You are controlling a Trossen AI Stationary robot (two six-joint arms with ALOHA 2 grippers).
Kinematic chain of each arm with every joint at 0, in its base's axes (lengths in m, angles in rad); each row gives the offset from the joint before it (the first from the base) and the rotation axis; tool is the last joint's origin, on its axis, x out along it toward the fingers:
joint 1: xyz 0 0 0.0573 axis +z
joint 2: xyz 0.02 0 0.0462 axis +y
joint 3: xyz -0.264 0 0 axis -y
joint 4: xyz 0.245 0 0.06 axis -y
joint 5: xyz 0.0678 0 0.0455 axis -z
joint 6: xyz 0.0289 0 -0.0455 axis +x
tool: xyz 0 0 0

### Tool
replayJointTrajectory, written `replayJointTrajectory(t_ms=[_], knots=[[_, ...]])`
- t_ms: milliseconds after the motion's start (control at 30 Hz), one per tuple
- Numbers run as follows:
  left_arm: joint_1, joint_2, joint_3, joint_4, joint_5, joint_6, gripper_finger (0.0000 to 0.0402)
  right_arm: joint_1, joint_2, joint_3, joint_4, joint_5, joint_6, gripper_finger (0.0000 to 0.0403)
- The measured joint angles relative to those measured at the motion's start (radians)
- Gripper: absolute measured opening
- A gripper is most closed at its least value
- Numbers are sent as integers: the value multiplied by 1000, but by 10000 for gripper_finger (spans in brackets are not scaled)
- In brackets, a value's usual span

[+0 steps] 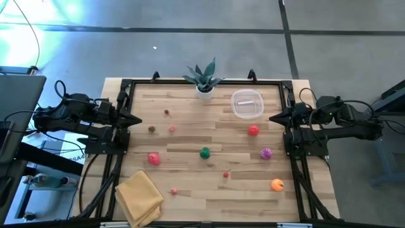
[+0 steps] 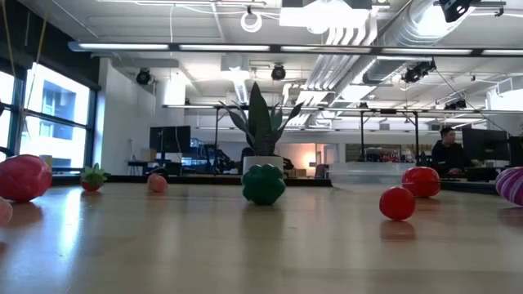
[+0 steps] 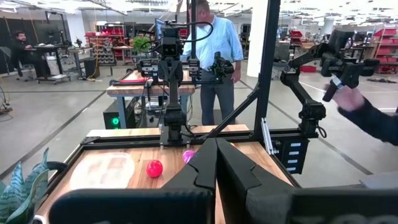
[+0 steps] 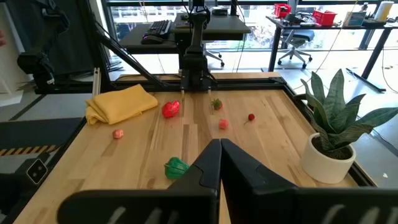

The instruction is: Pick and placing Produce into tupperware

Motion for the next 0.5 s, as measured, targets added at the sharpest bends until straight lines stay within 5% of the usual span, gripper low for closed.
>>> replayJointTrajectory(t_ms=[233, 500], knots=[[0, 1, 0, 50, 0, -6, 1, 0, 0, 0, 5, 0, 40, 0], [0, 18, 0, 212, 23, -181, 1, 0, 2, 0, 111, 1, 208, 0]])
